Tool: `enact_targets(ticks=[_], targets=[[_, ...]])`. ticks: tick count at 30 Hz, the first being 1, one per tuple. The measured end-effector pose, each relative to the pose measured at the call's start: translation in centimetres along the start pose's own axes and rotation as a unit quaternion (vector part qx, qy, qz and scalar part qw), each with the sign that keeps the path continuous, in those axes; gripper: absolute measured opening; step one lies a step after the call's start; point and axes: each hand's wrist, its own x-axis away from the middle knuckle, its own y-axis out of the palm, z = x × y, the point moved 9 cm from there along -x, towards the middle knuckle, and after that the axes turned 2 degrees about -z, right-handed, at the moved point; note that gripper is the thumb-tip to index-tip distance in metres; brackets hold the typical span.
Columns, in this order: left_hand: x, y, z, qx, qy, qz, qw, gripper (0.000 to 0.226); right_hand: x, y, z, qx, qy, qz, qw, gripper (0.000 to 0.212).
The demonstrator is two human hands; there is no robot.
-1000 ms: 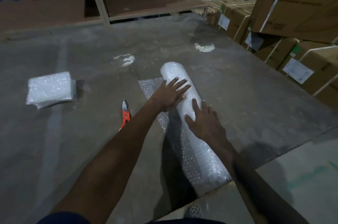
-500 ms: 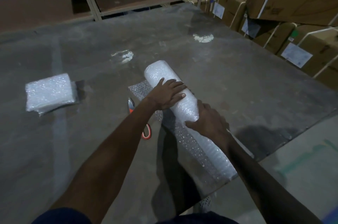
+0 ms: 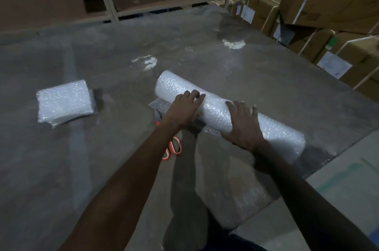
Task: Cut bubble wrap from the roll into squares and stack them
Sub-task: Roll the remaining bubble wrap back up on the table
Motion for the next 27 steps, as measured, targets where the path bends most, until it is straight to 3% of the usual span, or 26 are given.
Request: enact_targets(ticks=[3,6,9,15,18,23,27], targets=[[-0.4,0.0,0.1,-0.001,-0.026,0.019,0.999,0.06,-0.4,-1.2,1.7,-0.135,0.012,-0.038,0.99,0.105],[-0.6,0.1,-0.7,0.026,-0.015,0.05,0.998,0.057,-0.7,-1.7,3.5,-0.103,0.048,-0.081,0.99,0.112],[-0.7,0.9,-1.5,0.033,0.0,0.015,0.999,0.056,-1.2,-0.1,2.9,-0.071,0.037,-0.121,0.989,0.109],[-1.2,0.7,-2.4,0.046,0.008,0.043,0.998,0.075,-3.3,-0.3,2.2,0.055,-0.054,0.05,0.996,0.096],[-1.6,0.3,-3.4,0.051,-0.015,0.048,0.997,0.087,-4.8,-0.2,2.6,0.057,-0.086,0.062,0.993,0.094],[-3.1,1.4,-5.7,0.048,-0.07,0.017,0.996,0.089,-8.4,-0.2,4.3,-0.014,-0.159,0.02,0.987,0.094],[-3.5,1.9,-7.7,0.011,-0.123,0.025,0.992,0.09,-11.9,-0.3,2.8,0.018,-0.196,0.057,0.979,0.088]])
